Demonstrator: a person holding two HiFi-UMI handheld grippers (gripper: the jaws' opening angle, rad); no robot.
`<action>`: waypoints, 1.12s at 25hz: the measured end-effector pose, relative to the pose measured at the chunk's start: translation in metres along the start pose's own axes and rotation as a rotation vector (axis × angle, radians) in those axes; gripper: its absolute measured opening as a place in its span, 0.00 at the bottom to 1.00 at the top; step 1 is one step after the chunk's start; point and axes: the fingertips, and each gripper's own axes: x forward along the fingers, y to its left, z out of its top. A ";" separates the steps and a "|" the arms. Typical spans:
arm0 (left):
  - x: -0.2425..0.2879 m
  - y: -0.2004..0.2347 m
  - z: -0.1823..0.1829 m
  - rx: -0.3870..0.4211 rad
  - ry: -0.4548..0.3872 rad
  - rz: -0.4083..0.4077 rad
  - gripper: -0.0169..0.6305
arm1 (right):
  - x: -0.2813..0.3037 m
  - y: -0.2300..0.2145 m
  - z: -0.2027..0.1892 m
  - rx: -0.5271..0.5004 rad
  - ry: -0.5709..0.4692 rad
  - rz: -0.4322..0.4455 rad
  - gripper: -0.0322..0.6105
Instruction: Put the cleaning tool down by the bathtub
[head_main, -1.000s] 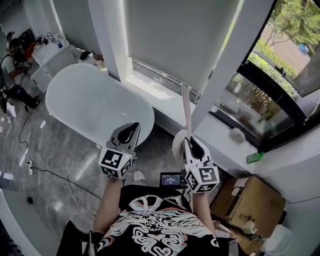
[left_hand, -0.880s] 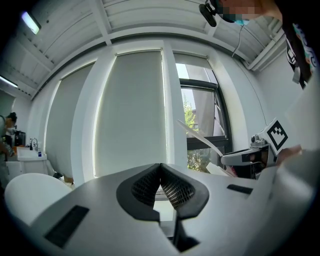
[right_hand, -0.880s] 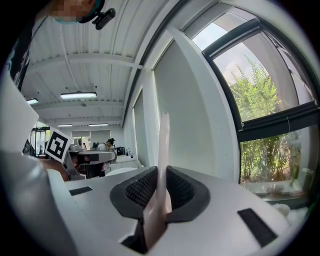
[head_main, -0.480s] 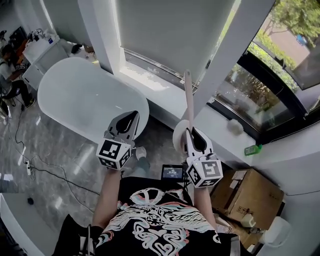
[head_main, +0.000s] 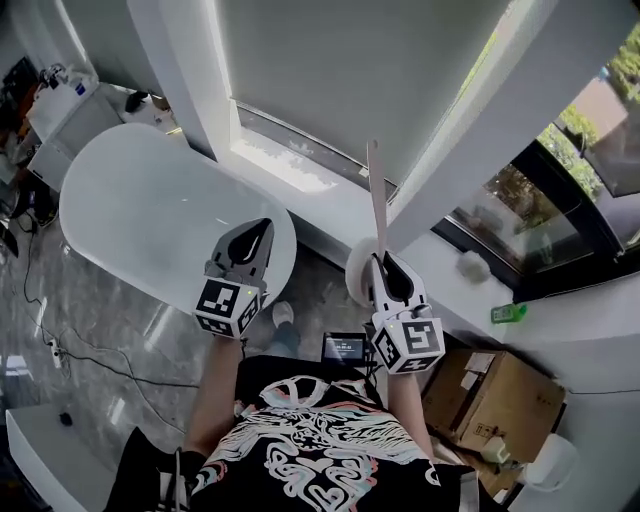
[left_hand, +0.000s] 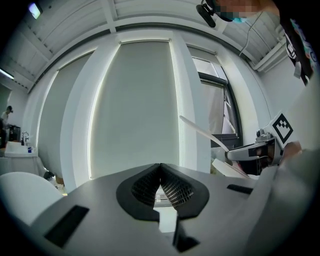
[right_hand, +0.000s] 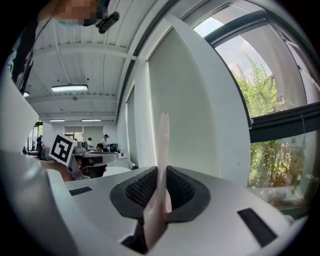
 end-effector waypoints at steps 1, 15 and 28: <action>0.009 0.013 0.001 -0.001 0.002 0.001 0.05 | 0.015 -0.001 0.003 -0.002 0.004 -0.003 0.17; 0.123 0.158 0.013 -0.022 0.013 -0.016 0.05 | 0.189 -0.018 0.038 0.000 0.014 -0.044 0.17; 0.157 0.228 0.001 -0.083 0.010 -0.006 0.05 | 0.254 -0.011 0.046 0.017 0.015 -0.056 0.17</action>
